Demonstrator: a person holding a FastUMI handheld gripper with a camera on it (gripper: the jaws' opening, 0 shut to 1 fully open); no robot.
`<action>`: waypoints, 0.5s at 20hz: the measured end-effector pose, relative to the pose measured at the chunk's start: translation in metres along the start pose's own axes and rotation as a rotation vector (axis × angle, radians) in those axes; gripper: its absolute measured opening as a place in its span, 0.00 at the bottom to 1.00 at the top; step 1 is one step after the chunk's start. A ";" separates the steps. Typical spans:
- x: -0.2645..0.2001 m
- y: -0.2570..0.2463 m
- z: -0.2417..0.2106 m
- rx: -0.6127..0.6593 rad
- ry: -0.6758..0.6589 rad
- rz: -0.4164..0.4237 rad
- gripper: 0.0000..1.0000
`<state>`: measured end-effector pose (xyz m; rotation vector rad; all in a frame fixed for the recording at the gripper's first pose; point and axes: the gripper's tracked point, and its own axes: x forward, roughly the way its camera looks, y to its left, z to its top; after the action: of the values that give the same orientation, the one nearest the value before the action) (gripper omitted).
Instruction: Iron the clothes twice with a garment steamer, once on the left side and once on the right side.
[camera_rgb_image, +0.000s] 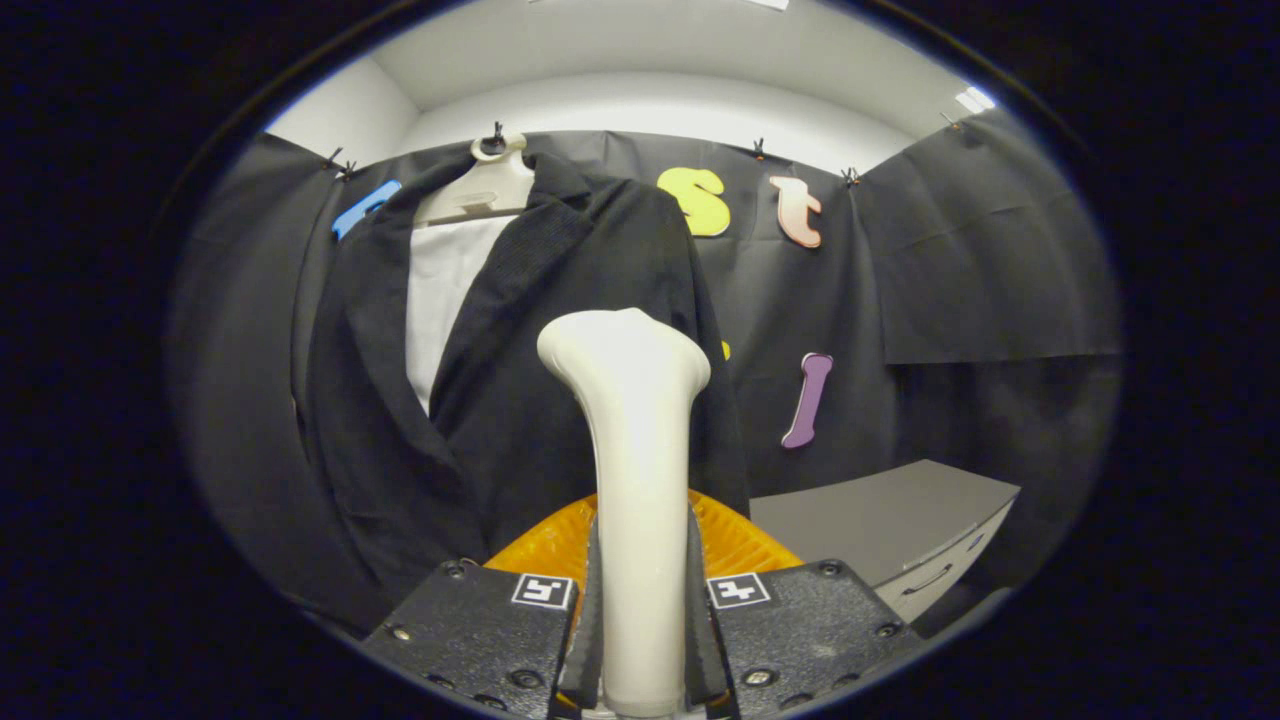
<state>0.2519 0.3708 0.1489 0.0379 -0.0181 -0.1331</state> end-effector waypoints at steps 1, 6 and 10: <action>-0.002 0.001 -0.005 -0.003 0.007 0.002 0.36; -0.008 -0.001 -0.033 -0.007 0.041 -0.004 0.36; -0.013 -0.005 -0.059 0.001 0.081 -0.004 0.36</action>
<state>0.2397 0.3700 0.0901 0.0441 0.0628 -0.1354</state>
